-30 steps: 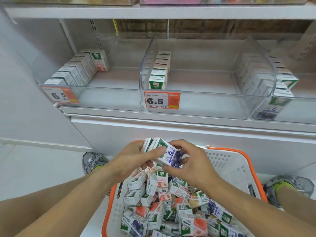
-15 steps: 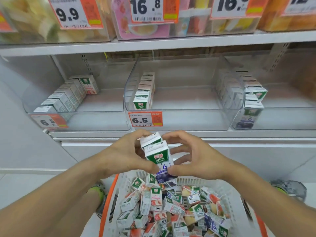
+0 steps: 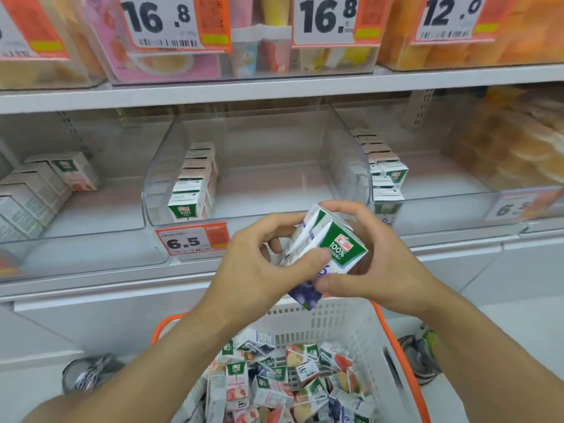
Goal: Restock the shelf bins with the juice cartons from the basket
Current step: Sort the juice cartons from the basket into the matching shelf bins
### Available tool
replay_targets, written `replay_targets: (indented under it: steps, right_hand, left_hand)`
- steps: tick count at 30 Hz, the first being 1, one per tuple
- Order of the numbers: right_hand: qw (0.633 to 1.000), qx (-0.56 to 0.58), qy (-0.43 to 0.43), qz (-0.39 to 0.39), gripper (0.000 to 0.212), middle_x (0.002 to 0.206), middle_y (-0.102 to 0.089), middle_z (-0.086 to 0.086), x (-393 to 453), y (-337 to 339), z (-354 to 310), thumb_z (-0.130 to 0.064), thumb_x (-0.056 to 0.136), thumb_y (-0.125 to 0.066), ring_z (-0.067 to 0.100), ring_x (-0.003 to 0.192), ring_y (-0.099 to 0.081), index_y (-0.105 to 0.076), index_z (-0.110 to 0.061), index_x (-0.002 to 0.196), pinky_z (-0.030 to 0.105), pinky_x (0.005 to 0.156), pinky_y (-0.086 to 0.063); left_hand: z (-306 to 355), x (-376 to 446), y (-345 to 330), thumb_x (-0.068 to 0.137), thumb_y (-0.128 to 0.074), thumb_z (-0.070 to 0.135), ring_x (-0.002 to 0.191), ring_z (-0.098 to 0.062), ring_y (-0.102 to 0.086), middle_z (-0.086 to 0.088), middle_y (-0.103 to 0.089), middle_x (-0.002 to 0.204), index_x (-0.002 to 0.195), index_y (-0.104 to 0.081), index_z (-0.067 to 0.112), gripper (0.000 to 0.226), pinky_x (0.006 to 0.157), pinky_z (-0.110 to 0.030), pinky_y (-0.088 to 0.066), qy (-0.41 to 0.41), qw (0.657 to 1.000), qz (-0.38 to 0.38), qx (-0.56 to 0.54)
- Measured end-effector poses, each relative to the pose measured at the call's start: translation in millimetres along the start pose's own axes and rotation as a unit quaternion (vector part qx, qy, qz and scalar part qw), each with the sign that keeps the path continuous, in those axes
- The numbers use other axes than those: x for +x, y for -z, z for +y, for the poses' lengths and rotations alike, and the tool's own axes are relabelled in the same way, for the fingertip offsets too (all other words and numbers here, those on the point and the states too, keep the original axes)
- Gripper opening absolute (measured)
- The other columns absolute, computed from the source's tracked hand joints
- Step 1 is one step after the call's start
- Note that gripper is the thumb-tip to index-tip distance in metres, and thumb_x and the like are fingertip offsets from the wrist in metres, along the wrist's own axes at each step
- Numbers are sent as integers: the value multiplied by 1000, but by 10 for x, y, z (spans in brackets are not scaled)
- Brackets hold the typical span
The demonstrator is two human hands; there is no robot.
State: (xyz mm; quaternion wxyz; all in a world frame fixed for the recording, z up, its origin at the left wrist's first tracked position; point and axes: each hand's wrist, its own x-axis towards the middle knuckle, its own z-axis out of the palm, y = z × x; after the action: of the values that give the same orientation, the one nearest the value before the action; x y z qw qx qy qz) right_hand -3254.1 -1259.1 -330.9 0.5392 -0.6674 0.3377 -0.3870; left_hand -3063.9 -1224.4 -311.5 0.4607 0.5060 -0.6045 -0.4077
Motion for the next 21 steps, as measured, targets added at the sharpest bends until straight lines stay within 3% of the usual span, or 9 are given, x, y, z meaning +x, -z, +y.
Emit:
replay_targets:
  steps: [2, 4, 7, 9, 11, 13, 16, 21]
  right_hand:
    - [998, -1, 34, 50, 85, 110, -72, 9, -60, 119, -8, 17, 64, -81, 25, 92, -74, -47, -16, 134, 31, 71, -59]
    - [992, 3, 66, 110, 86, 107, -74, 8, -107, 246, 8, 17, 61, -83, 24, 90, -74, -48, -15, 133, 29, 71, -58]
    - [978, 22, 107, 180, 89, 110, -74, 4, -123, 512, -10, -9, 58, -93, 22, 93, -73, -48, -24, 132, 33, 76, -60]
    - [967, -13, 130, 218, 93, 115, -70, -2, -99, 778, -106, -20, 54, -96, 18, 101, -70, -46, -24, 133, 31, 80, -59]
    - [955, -104, 132, 244, 92, 118, -66, -7, -47, 1081, -256, -5, 58, -93, 14, 106, -68, -43, -19, 134, 25, 79, -58]
    - [942, -202, 121, 240, 91, 117, -63, -1, 23, 1344, -373, 6, 60, -89, 12, 105, -68, -41, -14, 134, 22, 77, -57]
    - [921, -320, 79, 208, 88, 111, -65, 0, 182, 1644, -430, 15, 60, -84, 14, 96, -69, -45, -20, 131, 26, 73, -59]
    - [882, -461, -48, 88, 90, 115, -63, -11, 513, 1948, -407, -1, 56, -88, 18, 101, -67, -46, -42, 126, 45, 82, -59]
  left_hand:
    - [2, 107, -116, 71, -88, 28, 75, 0, -59, -1, -68, 107, 121, -67, 27, 54, 59, -8, -47, -38, 999, -5, 24]
    - [-16, 227, -224, 67, -82, 51, 98, -1, -57, 9, -65, 114, 126, -62, 38, 63, 78, -12, -47, -88, 994, -16, 64]
    - [-47, 410, -380, 77, -70, 54, 119, -8, -54, 16, -60, 126, 132, -54, 33, 61, 95, -24, -46, -133, 990, -6, 48]
    - [-112, 528, -418, 85, -66, 45, 119, -6, -53, 14, -58, 126, 130, -54, 28, 49, 98, -24, -43, -154, 984, 26, 80]
    - [-218, 636, -399, 89, -66, 30, 116, -9, -50, 10, -58, 123, 127, -57, 24, 40, 100, -22, -39, -184, 964, 49, 184]
    - [-319, 725, -376, 88, -68, 22, 113, -14, -51, 8, -60, 119, 124, -60, 22, 37, 99, -25, -39, -215, 939, 56, 261]
    - [-389, 780, -408, 87, -70, 18, 101, -12, -55, 10, -61, 109, 121, -61, 22, 35, 91, -31, -47, -213, 936, 64, 273]
    - [-508, 787, -456, 86, -70, 11, 87, -9, -60, 9, -65, 98, 109, -66, 19, 25, 81, -32, -51, -222, 930, 75, 282]
